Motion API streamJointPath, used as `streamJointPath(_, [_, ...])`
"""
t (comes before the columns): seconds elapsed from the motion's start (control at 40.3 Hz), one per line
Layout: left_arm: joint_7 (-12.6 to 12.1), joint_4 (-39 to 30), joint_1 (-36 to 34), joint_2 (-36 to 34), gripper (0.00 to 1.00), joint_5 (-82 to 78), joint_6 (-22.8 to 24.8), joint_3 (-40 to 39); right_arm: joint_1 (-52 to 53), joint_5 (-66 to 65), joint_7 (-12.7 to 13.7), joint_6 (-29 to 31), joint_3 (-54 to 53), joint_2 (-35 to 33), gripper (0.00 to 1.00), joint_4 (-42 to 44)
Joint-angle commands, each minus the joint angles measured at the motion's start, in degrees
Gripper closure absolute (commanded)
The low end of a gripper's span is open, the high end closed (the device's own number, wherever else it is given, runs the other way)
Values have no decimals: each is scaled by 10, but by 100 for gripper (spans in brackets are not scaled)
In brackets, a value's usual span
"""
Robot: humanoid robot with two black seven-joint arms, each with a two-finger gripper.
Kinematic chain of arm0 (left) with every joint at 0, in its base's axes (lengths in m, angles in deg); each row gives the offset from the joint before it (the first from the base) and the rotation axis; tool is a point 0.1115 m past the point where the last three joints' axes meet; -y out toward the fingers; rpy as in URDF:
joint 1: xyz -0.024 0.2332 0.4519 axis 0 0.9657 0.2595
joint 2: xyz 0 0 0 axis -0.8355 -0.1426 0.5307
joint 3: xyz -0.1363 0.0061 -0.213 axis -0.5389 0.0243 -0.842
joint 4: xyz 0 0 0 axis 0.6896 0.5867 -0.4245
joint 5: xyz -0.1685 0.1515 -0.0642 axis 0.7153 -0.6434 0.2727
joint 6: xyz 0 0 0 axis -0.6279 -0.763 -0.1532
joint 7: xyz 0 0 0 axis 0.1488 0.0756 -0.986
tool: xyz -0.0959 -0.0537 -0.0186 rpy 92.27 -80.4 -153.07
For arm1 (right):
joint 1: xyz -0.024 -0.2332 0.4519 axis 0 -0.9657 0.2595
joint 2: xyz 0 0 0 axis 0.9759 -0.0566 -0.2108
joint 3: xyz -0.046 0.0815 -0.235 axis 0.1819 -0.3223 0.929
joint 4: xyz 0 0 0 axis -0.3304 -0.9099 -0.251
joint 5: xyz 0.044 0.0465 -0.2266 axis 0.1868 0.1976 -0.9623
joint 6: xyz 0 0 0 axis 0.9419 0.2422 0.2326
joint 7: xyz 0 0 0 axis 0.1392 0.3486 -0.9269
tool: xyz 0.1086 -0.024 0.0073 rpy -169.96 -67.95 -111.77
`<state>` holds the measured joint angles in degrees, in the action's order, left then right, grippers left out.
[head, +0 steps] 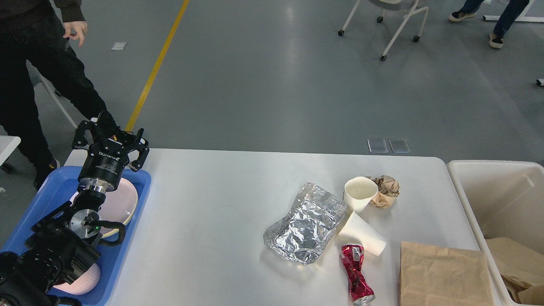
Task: Tidy desktop
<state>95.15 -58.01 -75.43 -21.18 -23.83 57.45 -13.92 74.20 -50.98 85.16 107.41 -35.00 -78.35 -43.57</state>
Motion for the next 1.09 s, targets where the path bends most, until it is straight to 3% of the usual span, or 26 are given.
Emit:
streamJointPath(0.0, [1, 0, 0, 0, 4, 0, 0, 0, 24, 0, 1, 3, -41, -77, 0, -99])
streamJointPath(0.124, [1, 0, 0, 0, 4, 0, 0, 0, 77, 4, 2, 10, -41, -134, 0, -197])
streamJointPath(0.174, [0, 0, 0, 0, 4, 0, 0, 0, 97, 4, 2, 45, -38, -156, 0, -228])
streamJointPath(0.373, [0, 0, 0, 0, 4, 0, 0, 0, 124, 6, 2, 170, -40, -181, 0, -243])
streamJointPath(0.621, [1, 0, 0, 0, 4, 0, 0, 0, 136, 2, -2, 283, -43, -176, 0, -262])
streamJointPath(0.894, [0, 0, 0, 0, 4, 0, 0, 0, 141, -7, -3, 283, -45, -157, 0, -346])
streamJointPath(1.068, [1, 0, 0, 0, 4, 0, 0, 0, 151, -81, -3, 283, -56, -139, 0, -382])
